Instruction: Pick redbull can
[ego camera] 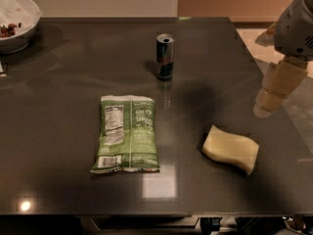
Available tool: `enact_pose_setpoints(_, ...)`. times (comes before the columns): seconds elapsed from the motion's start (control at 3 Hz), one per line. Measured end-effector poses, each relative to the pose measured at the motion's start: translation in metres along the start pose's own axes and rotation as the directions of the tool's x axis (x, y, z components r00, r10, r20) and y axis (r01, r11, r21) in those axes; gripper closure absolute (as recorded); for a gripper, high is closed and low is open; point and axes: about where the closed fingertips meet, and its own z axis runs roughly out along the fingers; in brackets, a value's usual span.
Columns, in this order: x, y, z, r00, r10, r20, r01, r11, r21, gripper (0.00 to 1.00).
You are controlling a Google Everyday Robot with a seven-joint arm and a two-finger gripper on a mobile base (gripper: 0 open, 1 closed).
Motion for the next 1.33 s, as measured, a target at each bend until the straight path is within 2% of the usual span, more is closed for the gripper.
enact_pose_setpoints(0.33, -0.021, -0.024, 0.016, 0.996, -0.005, 0.084, 0.005, 1.0, -0.004, 0.0)
enact_pose_setpoints(0.67, -0.046, -0.049, 0.037, 0.987, 0.0, 0.164, 0.002, 0.9999, -0.014, 0.0)
enact_pose_setpoints(1.33, -0.101, -0.086, 0.079, 0.959, 0.01, 0.283, -0.004, 0.9997, -0.023, 0.0)
